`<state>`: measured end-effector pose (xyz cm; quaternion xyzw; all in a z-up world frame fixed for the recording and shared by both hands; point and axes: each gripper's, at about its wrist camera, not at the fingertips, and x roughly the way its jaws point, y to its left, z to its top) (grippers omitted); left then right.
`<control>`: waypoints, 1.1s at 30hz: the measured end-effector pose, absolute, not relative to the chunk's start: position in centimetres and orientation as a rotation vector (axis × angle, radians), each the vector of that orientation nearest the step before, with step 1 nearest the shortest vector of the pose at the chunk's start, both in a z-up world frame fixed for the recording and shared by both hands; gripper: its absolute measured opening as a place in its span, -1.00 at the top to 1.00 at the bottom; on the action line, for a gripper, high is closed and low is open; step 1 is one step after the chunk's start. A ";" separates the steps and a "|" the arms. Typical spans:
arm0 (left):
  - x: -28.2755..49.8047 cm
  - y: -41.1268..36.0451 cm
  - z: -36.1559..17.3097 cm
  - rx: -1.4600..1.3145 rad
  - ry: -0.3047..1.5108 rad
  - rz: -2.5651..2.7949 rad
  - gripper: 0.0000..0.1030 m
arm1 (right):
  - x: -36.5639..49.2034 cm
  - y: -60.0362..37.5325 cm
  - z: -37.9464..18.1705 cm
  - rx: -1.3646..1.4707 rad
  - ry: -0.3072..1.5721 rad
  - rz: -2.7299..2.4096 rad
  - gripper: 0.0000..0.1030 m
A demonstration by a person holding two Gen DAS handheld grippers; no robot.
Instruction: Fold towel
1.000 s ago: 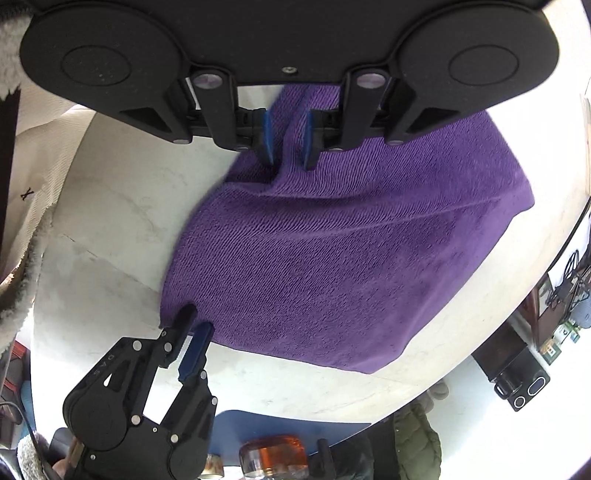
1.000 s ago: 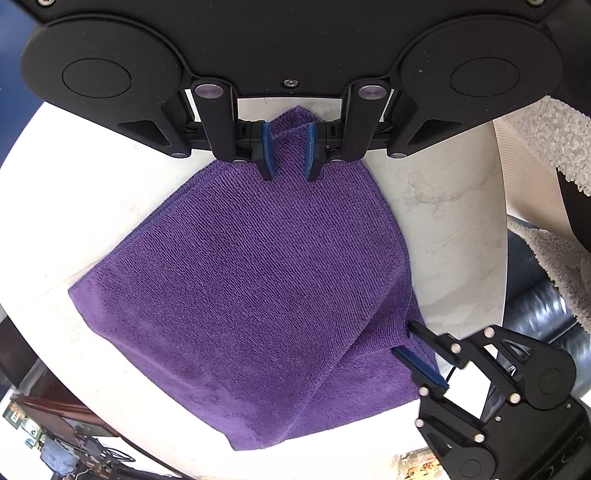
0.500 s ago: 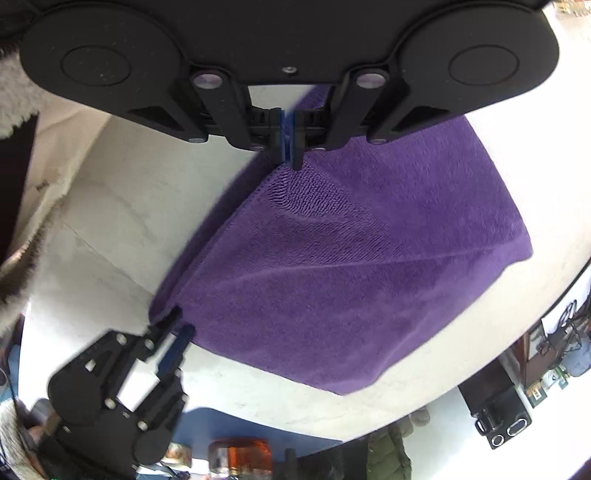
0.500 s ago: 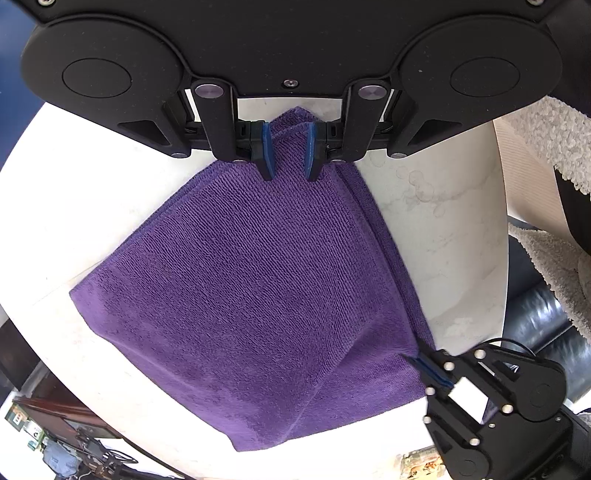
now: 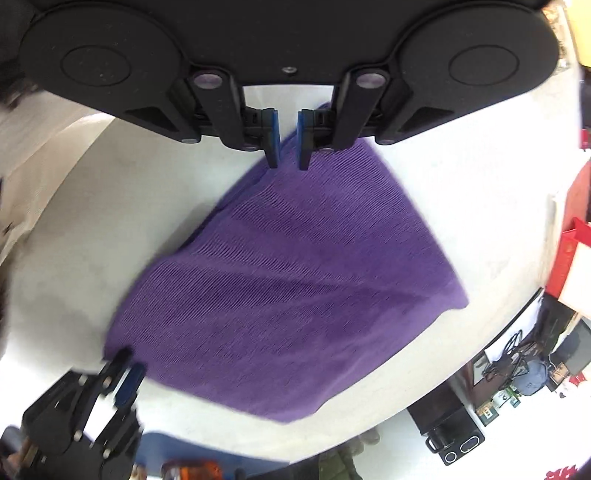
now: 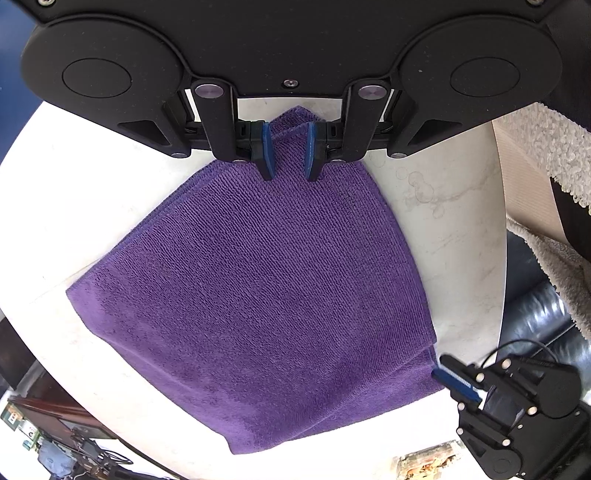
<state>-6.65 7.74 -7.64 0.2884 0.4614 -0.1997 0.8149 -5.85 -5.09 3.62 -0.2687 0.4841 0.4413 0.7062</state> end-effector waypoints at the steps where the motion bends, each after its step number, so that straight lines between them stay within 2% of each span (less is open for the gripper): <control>1: -6.6 7.9 -7.7 0.626 0.985 -0.421 0.84 | -5.9 -5.1 3.6 -0.599 1.076 0.981 0.66; 10: -6.8 8.1 -8.5 0.684 0.976 -0.456 0.83 | -5.8 -4.9 3.7 -0.607 1.079 0.982 0.66; 16: -6.4 9.3 -8.6 0.621 0.982 -0.449 0.78 | -5.7 -4.9 3.6 -0.609 1.081 0.983 0.66; 27: -6.6 11.1 -8.3 0.554 1.051 -0.332 0.82 | -5.6 -4.7 3.4 -0.607 1.079 0.981 0.66; 33: -7.7 8.8 -6.5 0.584 0.930 -0.457 0.80 | -5.6 -4.7 3.4 -0.607 1.079 0.978 0.66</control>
